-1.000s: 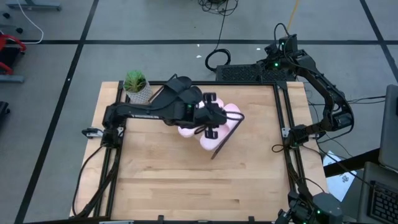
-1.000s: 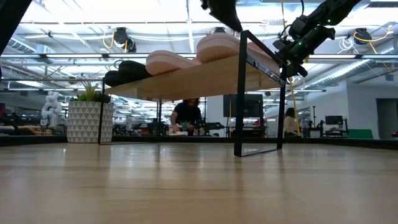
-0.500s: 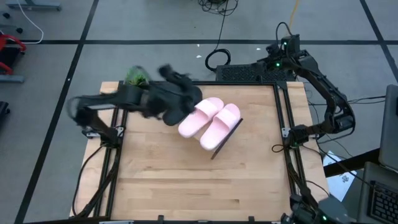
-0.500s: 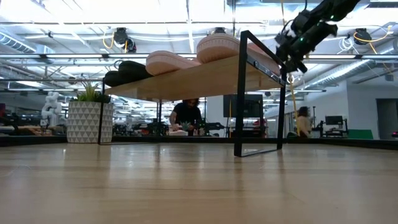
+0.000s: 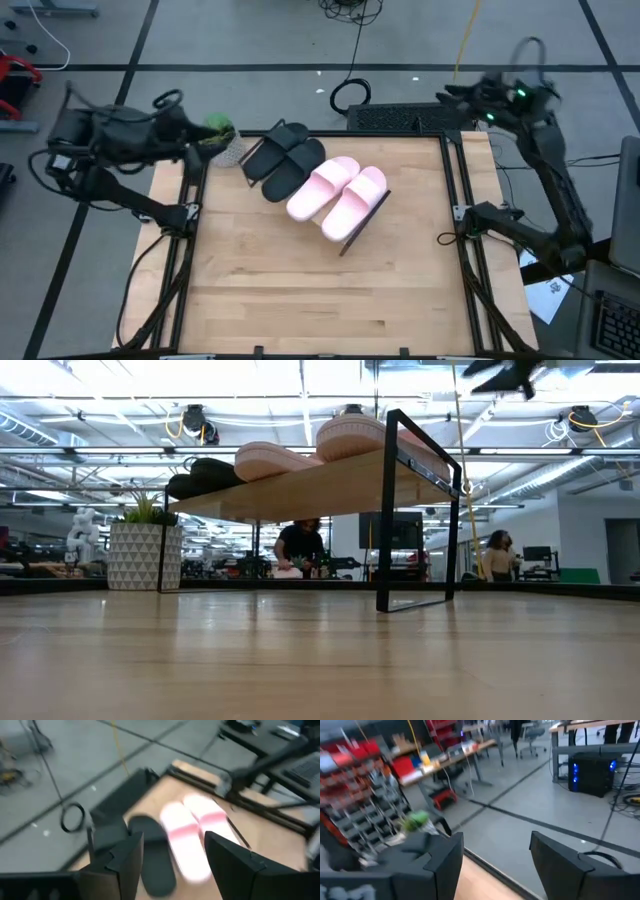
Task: Pick and place slides into the shelf
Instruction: Return to Home Position
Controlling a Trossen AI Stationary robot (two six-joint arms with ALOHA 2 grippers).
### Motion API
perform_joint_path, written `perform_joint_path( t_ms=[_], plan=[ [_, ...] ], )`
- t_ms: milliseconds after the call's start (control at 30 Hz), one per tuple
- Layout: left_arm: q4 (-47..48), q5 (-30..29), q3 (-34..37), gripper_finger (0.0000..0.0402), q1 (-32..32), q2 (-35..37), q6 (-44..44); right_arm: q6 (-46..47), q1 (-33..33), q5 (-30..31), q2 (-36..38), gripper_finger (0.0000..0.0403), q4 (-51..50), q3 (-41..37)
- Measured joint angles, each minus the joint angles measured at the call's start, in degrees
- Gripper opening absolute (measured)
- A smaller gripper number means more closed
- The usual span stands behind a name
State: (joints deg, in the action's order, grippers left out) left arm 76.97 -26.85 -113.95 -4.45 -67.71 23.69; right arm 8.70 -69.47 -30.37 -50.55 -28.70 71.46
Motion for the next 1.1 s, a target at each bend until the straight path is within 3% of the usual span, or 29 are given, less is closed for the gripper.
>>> perform_joint_path(
  t_ms=[133, 233, 400, 500, 733, 933, 1100],
  plan=[
    [7.4, 1.7, 0.1, 0.0209, -3.9, 2.4, 5.6, 8.0, 0.0, -1.4, 8.8, 0.0222, -3.9, 0.0],
    [9.4, -0.1, 1.6, 0.0209, -8.1, 3.3, 7.5, 8.0, 0.0, -8.2, 14.9, 0.0222, -8.3, 0.0],
    [7.6, -4.4, 10.8, 0.0209, -15.8, 6.4, 9.0, 5.4, 0.0, -21.4, 23.6, 0.0222, -14.4, 0.1],
    [2.2, -6.8, 19.4, 0.0209, -20.3, 9.9, 11.6, 5.4, 0.0, -25.3, 27.3, 0.0222, -17.7, 0.0],
    [-11.6, -8.4, 38.4, 0.0209, -32.1, 20.8, 15.9, -1.1, -0.9, -26.9, 34.2, 0.0222, -31.4, -1.3],
    [-14.5, -16.2, 47.3, 0.0209, -40.8, 28.8, 20.0, -2.5, -2.9, -30.7, 40.6, 0.0222, -31.0, -7.7],
    [-14.8, -18.3, 52.6, 0.0209, -45.4, 34.5, 23.1, -1.5, -3.2, -31.4, 45.1, 0.0222, -28.7, -14.1]
  ],
)
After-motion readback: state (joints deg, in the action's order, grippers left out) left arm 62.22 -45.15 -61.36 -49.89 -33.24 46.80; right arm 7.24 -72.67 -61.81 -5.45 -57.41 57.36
